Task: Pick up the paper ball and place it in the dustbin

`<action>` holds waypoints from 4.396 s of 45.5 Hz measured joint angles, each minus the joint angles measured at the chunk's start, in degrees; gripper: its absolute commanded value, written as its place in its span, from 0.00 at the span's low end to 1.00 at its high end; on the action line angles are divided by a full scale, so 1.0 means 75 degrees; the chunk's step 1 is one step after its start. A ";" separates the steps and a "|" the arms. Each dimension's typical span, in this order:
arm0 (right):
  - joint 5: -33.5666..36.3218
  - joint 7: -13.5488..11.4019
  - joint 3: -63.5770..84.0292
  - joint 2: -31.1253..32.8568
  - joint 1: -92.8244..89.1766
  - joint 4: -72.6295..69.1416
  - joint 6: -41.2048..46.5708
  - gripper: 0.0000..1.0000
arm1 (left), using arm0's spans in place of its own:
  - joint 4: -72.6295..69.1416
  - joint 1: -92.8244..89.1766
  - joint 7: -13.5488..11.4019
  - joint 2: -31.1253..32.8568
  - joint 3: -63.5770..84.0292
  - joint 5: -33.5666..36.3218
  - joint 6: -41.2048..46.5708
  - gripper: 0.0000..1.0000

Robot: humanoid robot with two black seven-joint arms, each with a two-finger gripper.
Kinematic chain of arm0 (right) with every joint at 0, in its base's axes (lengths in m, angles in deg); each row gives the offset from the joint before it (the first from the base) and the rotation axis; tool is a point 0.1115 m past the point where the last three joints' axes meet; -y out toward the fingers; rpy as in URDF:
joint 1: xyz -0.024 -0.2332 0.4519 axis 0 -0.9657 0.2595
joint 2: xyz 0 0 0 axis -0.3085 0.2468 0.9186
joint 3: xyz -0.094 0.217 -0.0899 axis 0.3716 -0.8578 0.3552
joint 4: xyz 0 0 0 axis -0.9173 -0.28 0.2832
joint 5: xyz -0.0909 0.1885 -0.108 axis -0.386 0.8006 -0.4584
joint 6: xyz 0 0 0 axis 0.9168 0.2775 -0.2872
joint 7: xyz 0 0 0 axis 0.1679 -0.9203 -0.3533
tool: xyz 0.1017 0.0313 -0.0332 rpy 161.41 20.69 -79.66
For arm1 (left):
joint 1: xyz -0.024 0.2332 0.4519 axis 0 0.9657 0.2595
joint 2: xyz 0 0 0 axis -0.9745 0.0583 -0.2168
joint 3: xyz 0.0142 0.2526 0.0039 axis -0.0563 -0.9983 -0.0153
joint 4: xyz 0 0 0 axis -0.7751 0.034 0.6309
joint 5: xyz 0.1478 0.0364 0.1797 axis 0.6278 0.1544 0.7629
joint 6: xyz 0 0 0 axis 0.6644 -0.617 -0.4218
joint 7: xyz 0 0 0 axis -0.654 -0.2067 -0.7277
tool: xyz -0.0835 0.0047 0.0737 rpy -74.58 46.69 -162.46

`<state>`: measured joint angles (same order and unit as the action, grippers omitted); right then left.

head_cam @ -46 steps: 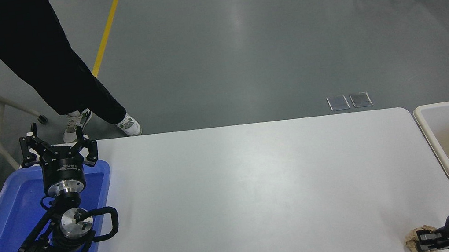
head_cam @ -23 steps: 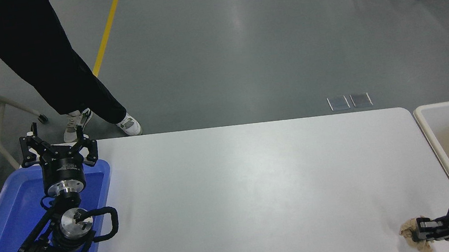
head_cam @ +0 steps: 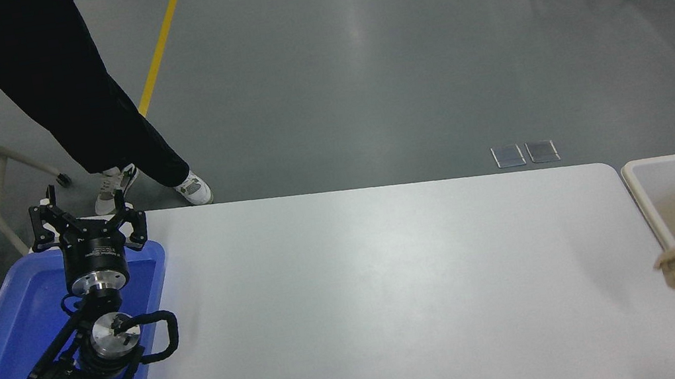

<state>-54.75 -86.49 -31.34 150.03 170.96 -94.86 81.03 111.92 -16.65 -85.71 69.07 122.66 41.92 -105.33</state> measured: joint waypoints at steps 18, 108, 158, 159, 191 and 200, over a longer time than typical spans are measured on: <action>-0.0487 -0.0658 -0.1828 0.0855 0.0690 0.0006 0.0423 0.00 | 0.0004 0.0000 0.0000 0.0000 0.0000 0.0002 0.0000 0.99; 0.7580 -0.0802 -0.6555 -0.7665 -0.7610 1.1585 -0.5650 0.00 | -0.0001 0.0006 -0.0001 -0.0008 0.0000 -0.0009 0.0000 0.99; 0.8064 -0.0800 -0.7552 -0.7937 -0.8687 1.1754 -0.5962 1.00 | -0.0002 0.0000 0.0000 -0.0005 0.0000 -0.0009 0.0000 0.99; 0.8066 -0.0800 -0.7555 -0.7935 -0.8688 1.1754 -0.5960 1.00 | -0.0002 0.0000 0.0000 -0.0005 0.0000 -0.0009 0.0000 0.99; 0.8045 -0.0806 -0.7492 -0.7443 -0.7860 1.1476 -0.5749 1.00 | -0.0003 -0.0001 0.0000 -0.0001 0.0000 -0.0009 0.0003 0.99; 0.8053 -0.0789 -0.7508 -0.7291 -0.7196 1.0856 -0.5713 1.00 | -0.0005 -0.0001 0.0000 -0.0002 0.0001 -0.0009 0.0003 0.99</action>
<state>5.65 -92.40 -87.65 95.35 116.99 -13.44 38.18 111.88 -16.65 -85.70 69.05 122.67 41.86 -105.31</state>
